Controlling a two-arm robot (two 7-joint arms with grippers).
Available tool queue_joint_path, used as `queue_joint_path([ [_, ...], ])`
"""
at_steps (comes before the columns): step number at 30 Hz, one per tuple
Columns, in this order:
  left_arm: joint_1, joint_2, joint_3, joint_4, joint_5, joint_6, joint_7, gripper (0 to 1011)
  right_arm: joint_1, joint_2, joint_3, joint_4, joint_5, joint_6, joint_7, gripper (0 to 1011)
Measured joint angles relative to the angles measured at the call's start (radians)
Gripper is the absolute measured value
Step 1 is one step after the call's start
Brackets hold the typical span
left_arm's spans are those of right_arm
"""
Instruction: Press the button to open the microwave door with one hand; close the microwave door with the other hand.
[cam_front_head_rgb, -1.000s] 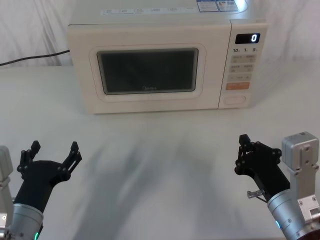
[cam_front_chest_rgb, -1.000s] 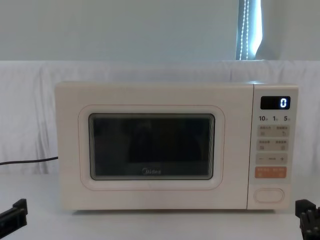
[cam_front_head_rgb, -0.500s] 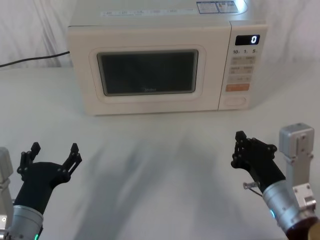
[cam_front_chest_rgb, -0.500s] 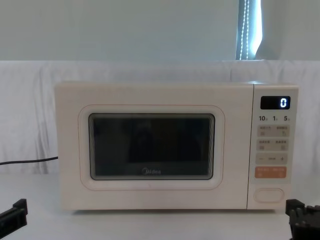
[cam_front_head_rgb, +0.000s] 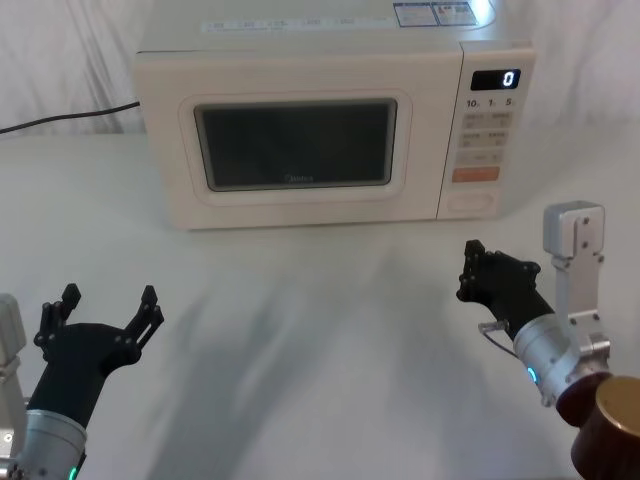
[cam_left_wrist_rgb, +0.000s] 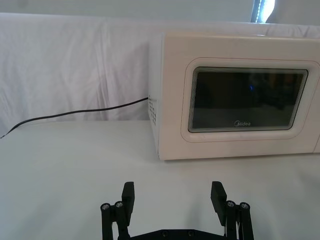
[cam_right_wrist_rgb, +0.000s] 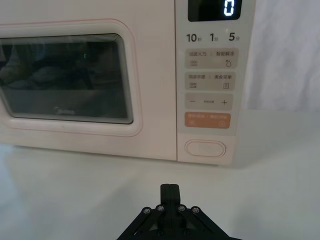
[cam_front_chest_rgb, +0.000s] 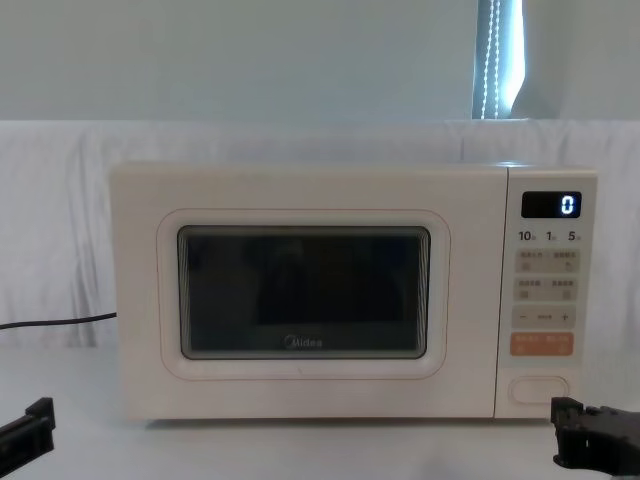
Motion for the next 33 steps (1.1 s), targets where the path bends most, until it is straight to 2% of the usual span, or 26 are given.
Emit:
queue_joint_path([
  [7, 0.0, 0.0, 0.0, 0.0, 0.0, 0.0, 0.0, 1001, 0.068, -0.005, 0.017, 0.086, -0.007, -0.009, 0.006, 0],
  [20, 0.0, 0.0, 0.0, 0.0, 0.0, 0.0, 0.0, 1001, 0.196, -0.031, 0.04, 0.28, -0.013, -0.093, 0.015, 0],
  [33, 0.0, 0.0, 0.0, 0.0, 0.0, 0.0, 0.0, 1001, 0.291, -0.037, 0.056, 0.417, -0.023, -0.118, 0.018, 0],
])
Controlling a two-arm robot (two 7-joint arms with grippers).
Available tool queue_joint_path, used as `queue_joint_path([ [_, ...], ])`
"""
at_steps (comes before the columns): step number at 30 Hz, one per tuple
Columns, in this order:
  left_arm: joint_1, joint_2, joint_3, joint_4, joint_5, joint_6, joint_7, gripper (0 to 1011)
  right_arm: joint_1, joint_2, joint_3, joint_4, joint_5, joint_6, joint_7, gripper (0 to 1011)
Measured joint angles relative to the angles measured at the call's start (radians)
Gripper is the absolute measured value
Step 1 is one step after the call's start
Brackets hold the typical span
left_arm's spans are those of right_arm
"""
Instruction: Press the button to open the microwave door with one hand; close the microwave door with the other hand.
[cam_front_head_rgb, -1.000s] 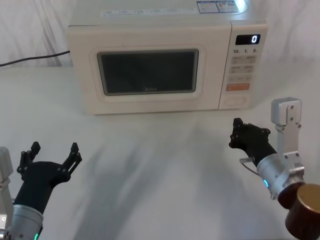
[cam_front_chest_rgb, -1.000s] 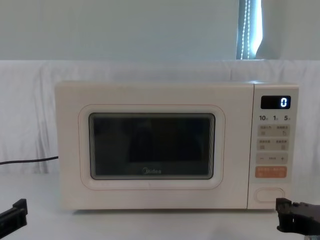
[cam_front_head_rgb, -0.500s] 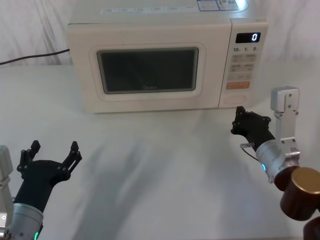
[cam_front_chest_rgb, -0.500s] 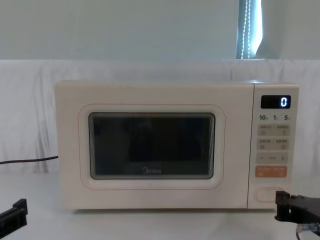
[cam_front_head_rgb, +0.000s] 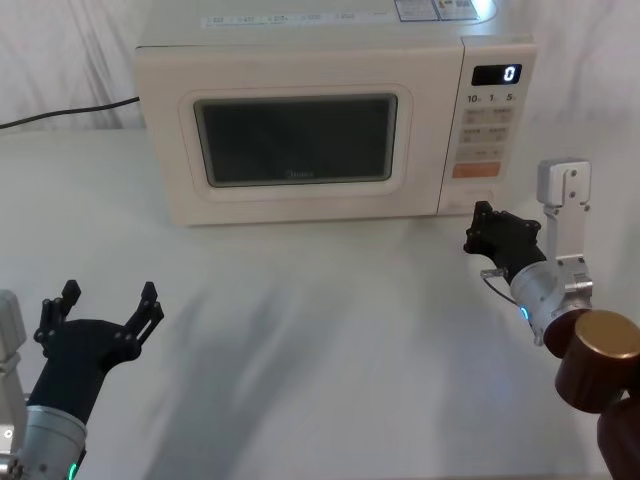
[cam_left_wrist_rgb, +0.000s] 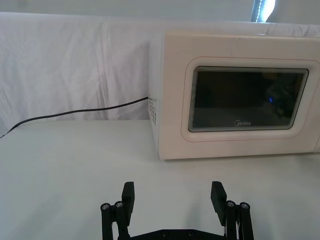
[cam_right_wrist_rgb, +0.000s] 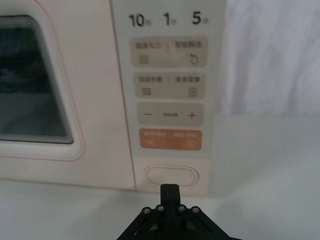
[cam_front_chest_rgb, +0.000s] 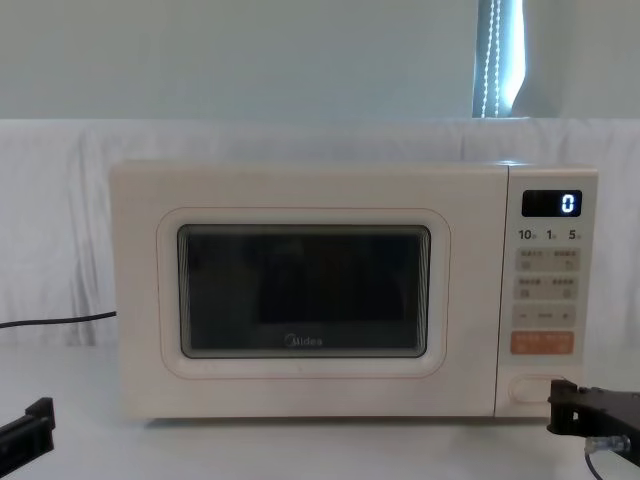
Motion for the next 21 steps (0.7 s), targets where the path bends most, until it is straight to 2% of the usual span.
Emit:
queue_joint_path([
  [21, 0.0, 0.0, 0.0, 0.0, 0.0, 0.0, 0.0, 1001, 0.105, -0.007, 0.026, 0.191, 0.01, -0.077, 0.029, 0],
])
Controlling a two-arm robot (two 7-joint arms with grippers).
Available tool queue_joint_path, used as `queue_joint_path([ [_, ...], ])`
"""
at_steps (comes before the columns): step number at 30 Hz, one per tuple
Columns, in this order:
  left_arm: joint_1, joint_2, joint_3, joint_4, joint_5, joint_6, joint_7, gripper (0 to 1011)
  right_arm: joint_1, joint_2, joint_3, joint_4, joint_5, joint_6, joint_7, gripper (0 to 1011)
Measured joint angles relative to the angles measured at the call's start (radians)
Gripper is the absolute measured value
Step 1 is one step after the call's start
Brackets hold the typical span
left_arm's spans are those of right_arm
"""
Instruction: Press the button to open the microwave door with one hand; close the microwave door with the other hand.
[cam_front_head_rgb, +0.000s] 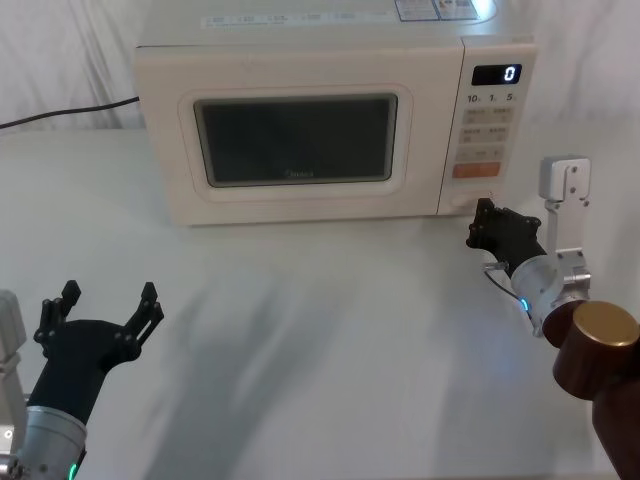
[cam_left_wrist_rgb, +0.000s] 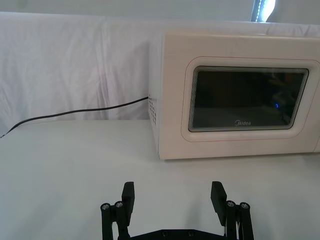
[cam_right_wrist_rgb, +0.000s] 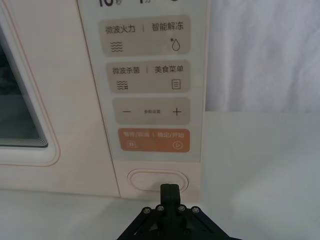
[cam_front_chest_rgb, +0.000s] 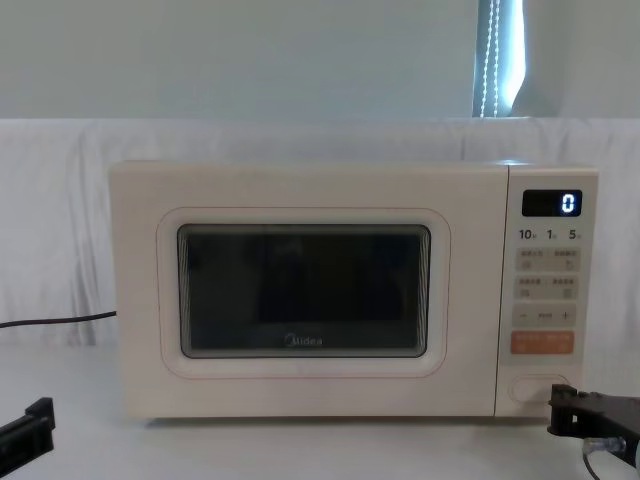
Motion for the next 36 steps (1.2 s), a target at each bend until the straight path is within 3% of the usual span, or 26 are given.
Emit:
queue_joint_path([
  [9, 0.0, 0.0, 0.0, 0.0, 0.0, 0.0, 0.0, 1001, 0.044, -0.005, 0.007, 0.072, 0.001, -0.038, 0.007, 0],
  [36, 0.0, 0.0, 0.0, 0.0, 0.0, 0.0, 0.0, 1001, 0.12, -0.016, 0.011, 0.192, -0.006, -0.069, 0.022, 0],
])
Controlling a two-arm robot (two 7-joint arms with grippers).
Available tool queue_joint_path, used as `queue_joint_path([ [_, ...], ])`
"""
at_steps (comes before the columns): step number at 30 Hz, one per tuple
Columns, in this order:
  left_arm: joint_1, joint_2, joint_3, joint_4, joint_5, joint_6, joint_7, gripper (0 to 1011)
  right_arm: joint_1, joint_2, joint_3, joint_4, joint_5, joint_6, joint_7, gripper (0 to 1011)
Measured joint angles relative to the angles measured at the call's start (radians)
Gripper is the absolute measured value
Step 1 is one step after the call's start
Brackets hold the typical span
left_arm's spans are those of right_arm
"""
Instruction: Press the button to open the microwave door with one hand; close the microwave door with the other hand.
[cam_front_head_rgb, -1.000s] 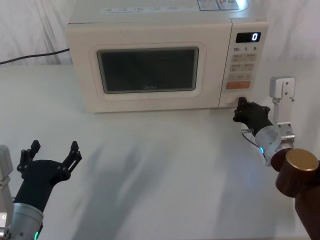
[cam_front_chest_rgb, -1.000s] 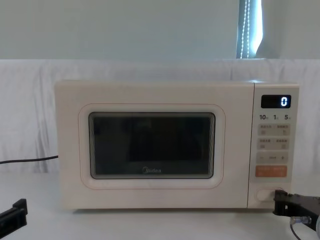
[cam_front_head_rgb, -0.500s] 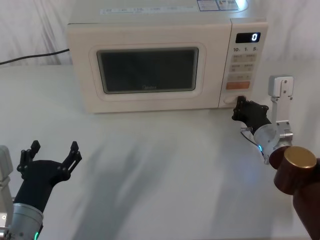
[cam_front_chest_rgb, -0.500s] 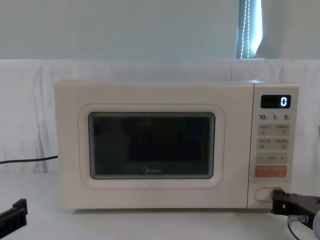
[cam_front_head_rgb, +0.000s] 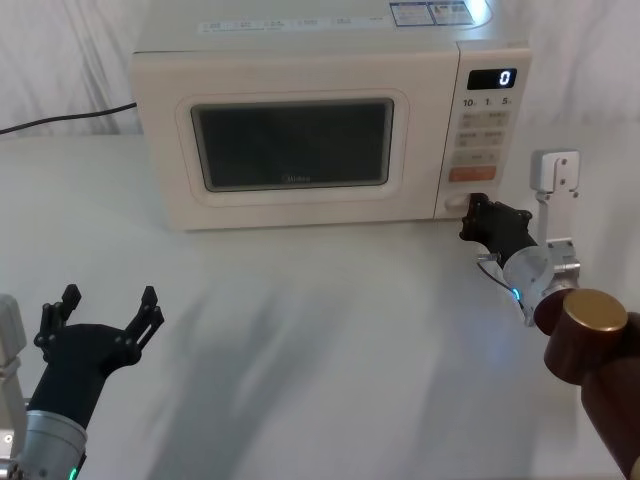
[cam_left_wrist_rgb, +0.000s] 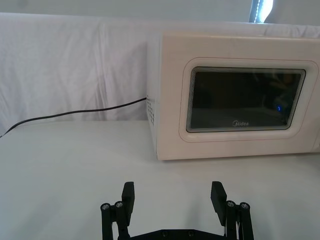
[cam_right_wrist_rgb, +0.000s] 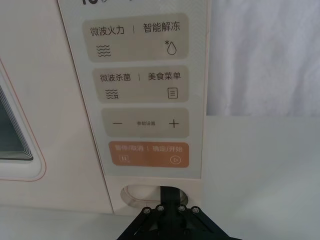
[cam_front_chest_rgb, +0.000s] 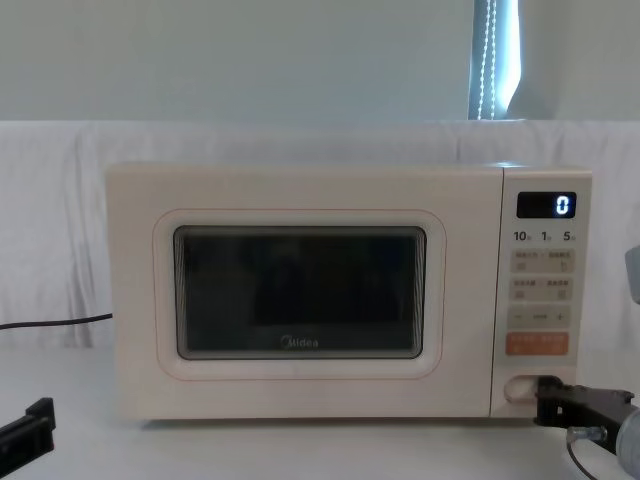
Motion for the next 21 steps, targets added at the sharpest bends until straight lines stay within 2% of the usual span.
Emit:
queue_joint_path([
  [6, 0.0, 0.0, 0.0, 0.0, 0.0, 0.0, 0.0, 1001, 0.024, -0.002, 0.0, 0.034, -0.004, -0.007, 0.001, 0],
  [21, 0.0, 0.0, 0.0, 0.0, 0.0, 0.0, 0.0, 1001, 0.045, -0.005, 0.001, 0.062, -0.011, -0.01, 0.004, 0],
])
